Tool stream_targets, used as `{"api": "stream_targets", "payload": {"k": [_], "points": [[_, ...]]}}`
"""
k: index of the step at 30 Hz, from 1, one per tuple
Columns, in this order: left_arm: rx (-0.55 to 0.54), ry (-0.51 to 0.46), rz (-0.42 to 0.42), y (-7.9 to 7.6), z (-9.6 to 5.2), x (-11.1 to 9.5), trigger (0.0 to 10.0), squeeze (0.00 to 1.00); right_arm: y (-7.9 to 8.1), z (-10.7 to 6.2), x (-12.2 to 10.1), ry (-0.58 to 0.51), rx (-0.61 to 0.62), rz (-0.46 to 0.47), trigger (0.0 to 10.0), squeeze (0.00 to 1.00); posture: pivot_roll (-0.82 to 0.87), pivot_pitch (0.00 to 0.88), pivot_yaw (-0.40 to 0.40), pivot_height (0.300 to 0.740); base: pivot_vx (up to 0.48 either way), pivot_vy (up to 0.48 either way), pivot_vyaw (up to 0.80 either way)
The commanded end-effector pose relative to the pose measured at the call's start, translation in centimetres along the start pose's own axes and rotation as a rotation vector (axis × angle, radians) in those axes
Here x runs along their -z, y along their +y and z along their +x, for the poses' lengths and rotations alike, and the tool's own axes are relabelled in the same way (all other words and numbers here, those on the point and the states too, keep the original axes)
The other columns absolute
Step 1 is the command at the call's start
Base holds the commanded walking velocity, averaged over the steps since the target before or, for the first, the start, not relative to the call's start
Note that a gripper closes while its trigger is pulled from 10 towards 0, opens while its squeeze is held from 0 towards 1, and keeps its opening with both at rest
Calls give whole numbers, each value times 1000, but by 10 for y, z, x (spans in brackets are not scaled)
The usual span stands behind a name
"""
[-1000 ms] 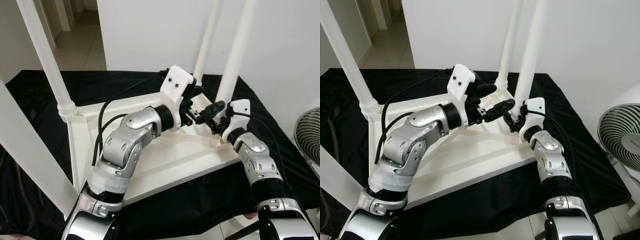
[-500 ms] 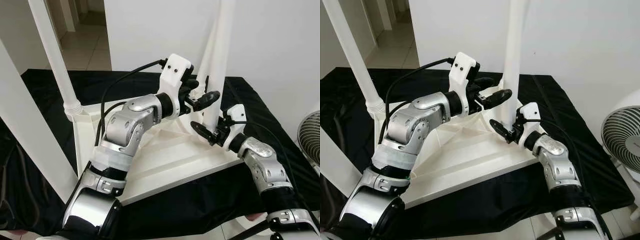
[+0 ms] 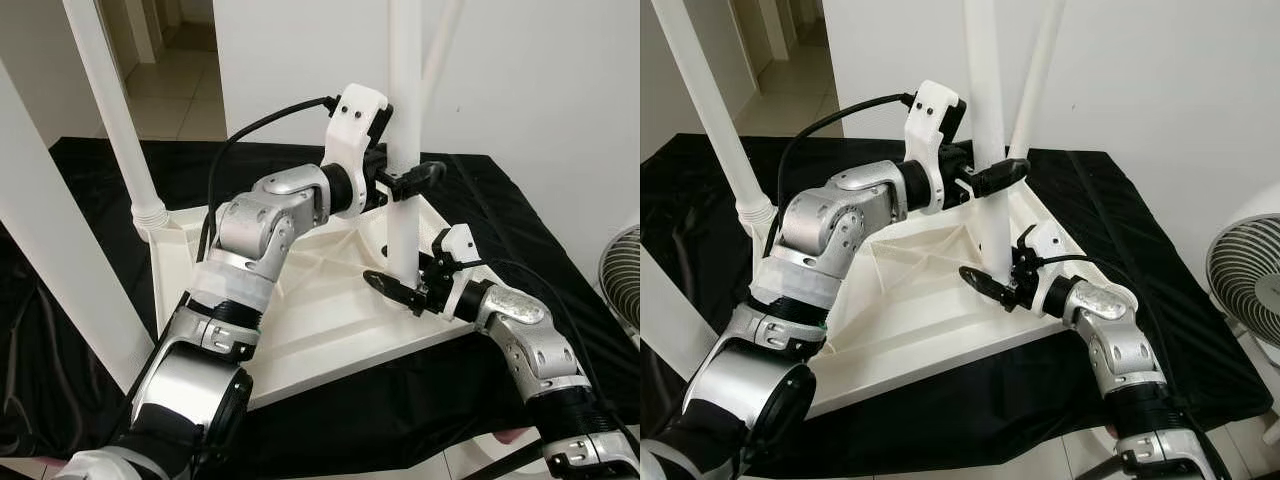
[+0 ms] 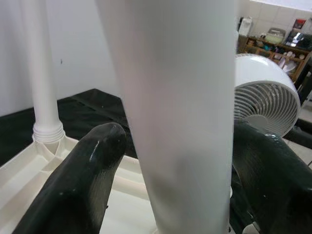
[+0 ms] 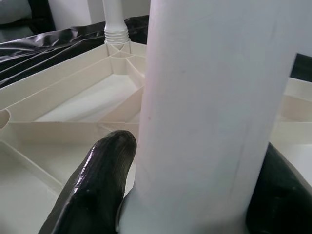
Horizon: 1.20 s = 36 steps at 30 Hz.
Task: Building children table
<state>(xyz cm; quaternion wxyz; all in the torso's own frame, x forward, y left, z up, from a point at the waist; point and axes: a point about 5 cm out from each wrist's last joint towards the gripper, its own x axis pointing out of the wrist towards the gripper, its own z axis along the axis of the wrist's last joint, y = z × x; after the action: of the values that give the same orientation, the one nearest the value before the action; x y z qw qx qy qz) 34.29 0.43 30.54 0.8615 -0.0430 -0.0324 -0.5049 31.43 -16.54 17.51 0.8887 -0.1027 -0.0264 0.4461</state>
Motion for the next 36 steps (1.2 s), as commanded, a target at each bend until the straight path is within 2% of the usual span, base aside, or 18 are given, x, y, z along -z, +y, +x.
{"api": "stream_targets", "payload": {"k": [1,2,9,10,16,23,24,25,26,27,33,36], "points": [[32,0,-20,-3,3,-9,10000,0,1,-2,-1,6,-14,-9,10000,0,24,18,-17,740,0,0,0],[43,1,-45,-3,2,-10,4588,0,1,-3,-1,9,-11,-13,10000,0,22,18,-14,740,0,0,0],[57,5,-77,-2,2,-11,4588,0,1,-3,-2,13,-12,-18,10000,0,22,18,-14,740,0,0,0],[73,-2,-113,-2,2,-14,0,0,1,-4,-1,15,-11,-16,10000,0,23,21,-11,740,0,0,0],[120,-21,-192,-3,2,-22,0,0,-2,-4,0,30,17,-9,10000,0,22,20,-10,740,0,0,0],[126,-14,-203,-4,2,-24,0,0,-8,-1,3,59,68,31,10000,0,23,18,-12,740,0,0,0],[124,-5,-197,-3,2,-24,8902,0,-10,0,3,58,84,35,10000,0,23,18,-12,740,0,0,0],[121,-4,-195,-3,2,-25,10000,0,-13,1,3,60,115,51,10000,380,25,18,-11,740,0,0,0],[121,-4,-195,-3,2,-25,10000,0,-13,1,3,60,115,51,10000,380,25,18,-11,740,0,0,0],[108,-6,-187,-3,2,-26,10000,0,-17,1,2,48,150,59,10000,1000,26,18,-10,740,0,0,0],[50,-21,-157,0,1,-30,10000,0,-25,4,-2,22,244,46,10000,1000,26,18,-10,740,0,0,0],[50,-21,-157,0,1,-30,10000,0,-25,4,-2,22,244,46,10000,1000,26,18,-10,740,0,0,0]]}}
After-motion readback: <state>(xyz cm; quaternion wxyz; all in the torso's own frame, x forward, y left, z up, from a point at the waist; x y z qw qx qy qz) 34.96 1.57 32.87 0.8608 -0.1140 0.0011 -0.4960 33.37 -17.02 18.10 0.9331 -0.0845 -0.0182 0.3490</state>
